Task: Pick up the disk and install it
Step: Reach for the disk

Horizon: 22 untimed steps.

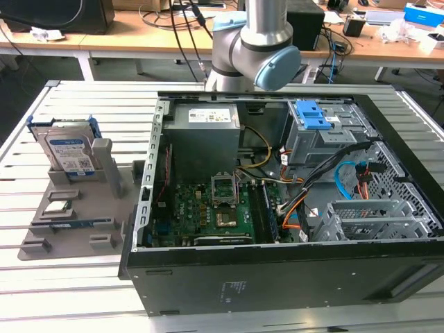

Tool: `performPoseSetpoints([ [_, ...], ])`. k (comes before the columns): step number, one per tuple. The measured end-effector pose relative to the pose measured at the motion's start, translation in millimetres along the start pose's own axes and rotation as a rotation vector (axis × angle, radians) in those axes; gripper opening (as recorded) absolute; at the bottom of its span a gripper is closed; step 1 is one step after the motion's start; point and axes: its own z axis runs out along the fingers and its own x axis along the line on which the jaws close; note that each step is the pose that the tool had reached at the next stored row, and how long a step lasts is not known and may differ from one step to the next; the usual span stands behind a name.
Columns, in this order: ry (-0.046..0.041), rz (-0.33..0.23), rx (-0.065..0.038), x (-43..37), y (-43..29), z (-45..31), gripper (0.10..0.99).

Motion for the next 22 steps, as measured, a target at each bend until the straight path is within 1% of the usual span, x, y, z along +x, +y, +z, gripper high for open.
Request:
performPoseSetpoints([
  [2,0.0,0.0,0.0,2.2,-0.1,0.0,0.106],
  [10,0.0001,0.0,0.0,2.0,-0.1,-0.1,0.106],
  [12,0.0,0.0,0.0,-4.5,0.5,0.1,0.106],
  [14,0.0002,0.0,0.0,-14.5,1.1,0.4,0.106],
  [15,0.0001,0.0,0.0,-21.1,1.6,0.6,0.106],
  [16,0.0001,0.0,0.0,-30.6,2.4,0.9,0.106],
  [17,0.0001,0.0,0.0,-37.2,2.8,1.1,0.106],
  [19,0.0005,0.0,0.0,-46.3,3.4,1.3,0.106],
  [22,0.0003,0.0,0.0,-47.2,3.6,1.4,0.106],
])
